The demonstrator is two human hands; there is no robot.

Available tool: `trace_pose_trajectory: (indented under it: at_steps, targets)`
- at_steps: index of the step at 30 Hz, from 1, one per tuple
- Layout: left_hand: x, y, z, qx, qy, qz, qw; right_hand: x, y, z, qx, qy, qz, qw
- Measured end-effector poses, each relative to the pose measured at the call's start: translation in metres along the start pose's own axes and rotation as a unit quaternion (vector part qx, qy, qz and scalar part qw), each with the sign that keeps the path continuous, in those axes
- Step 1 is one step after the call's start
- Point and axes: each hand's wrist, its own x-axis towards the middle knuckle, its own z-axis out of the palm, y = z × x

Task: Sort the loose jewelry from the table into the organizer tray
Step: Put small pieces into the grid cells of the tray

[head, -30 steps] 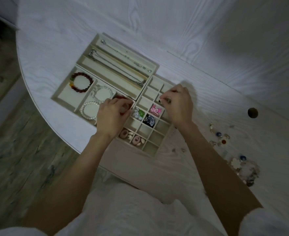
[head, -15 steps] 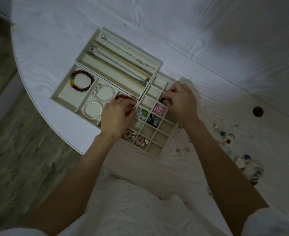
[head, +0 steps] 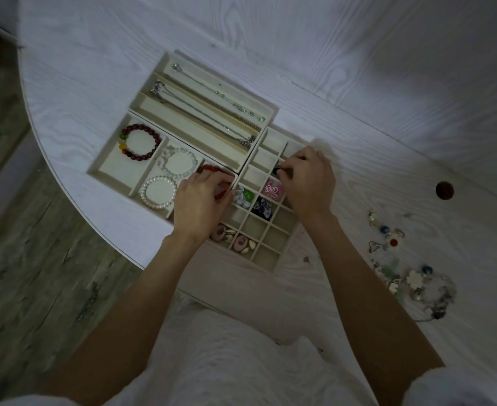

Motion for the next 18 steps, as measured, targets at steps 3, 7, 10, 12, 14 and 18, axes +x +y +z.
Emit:
trace_pose_trajectory:
  at_steps: [3, 7, 10, 12, 14, 18]
  targets:
    - [0.001, -0.001, 0.001, 0.003, 0.002, 0.003, 1.000, 0.002, -0.002, 0.001, -0.001, 0.005, 0.005, 1.000]
    - [0.000, 0.000, 0.000, 0.004, 0.008, 0.010, 1.000, 0.003, -0.004, 0.001, -0.013, 0.023, 0.006, 1.000]
    - [0.000, 0.000, 0.001, 0.012, 0.014, 0.012, 1.000, 0.002, -0.005, 0.001, -0.023, 0.015, 0.008, 1.000]
    - [0.000, 0.000, 0.001, 0.020, 0.018, 0.016, 1.000, 0.000, -0.006, 0.000, -0.020, 0.015, 0.008, 1.000]
    - [-0.002, 0.001, 0.002, 0.025, 0.029, 0.019, 0.999, -0.005, -0.004, -0.005, -0.002, 0.027, 0.009, 1.000]
    - [-0.007, 0.011, 0.003, 0.043, 0.068, 0.080, 0.993, -0.035, 0.014, -0.024, 0.099, 0.063, 0.029, 0.993]
